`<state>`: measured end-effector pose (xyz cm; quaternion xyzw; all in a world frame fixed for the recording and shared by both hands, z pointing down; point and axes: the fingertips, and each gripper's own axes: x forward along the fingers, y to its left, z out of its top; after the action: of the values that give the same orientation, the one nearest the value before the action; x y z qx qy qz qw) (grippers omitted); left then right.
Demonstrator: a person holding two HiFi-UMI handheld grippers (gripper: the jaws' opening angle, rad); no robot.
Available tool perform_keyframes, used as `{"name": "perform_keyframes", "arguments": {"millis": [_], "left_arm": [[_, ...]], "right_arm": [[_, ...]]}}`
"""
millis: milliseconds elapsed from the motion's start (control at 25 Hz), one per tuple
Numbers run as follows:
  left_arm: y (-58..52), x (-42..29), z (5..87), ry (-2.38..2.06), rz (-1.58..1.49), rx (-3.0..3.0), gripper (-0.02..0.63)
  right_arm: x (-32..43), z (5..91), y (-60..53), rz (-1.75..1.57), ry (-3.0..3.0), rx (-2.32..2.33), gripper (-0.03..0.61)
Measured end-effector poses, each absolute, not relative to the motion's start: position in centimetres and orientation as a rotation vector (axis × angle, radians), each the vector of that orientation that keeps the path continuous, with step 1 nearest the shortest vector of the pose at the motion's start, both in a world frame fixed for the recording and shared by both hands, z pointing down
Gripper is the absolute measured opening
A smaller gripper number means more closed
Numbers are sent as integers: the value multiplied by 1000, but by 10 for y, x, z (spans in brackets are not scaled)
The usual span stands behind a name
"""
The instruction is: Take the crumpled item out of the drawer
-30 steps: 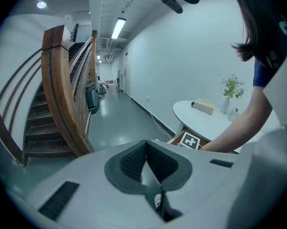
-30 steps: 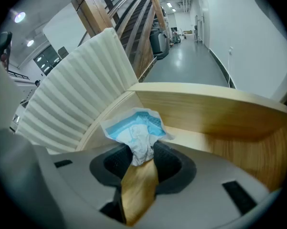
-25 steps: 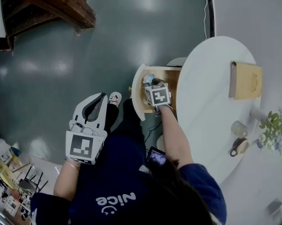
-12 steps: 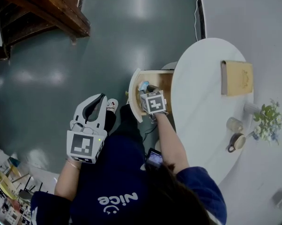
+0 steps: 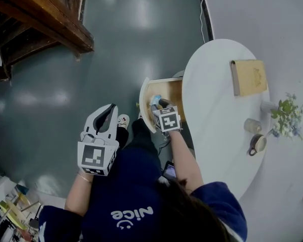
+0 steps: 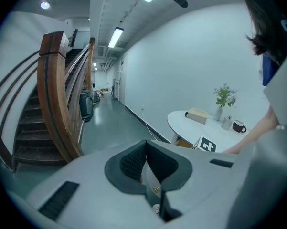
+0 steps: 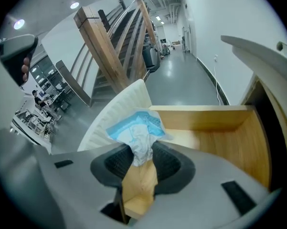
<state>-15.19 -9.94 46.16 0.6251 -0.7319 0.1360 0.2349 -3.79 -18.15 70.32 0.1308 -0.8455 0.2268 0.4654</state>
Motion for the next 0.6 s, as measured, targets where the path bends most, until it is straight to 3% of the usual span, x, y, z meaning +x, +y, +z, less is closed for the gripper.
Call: {"name": "perform_keyframes", "arguments": {"millis": [600], "left_arm": [[-115, -128, 455, -1928, 307, 1842, 5]], "right_arm": [[-24, 652, -162, 501, -2142, 369, 130]]}}
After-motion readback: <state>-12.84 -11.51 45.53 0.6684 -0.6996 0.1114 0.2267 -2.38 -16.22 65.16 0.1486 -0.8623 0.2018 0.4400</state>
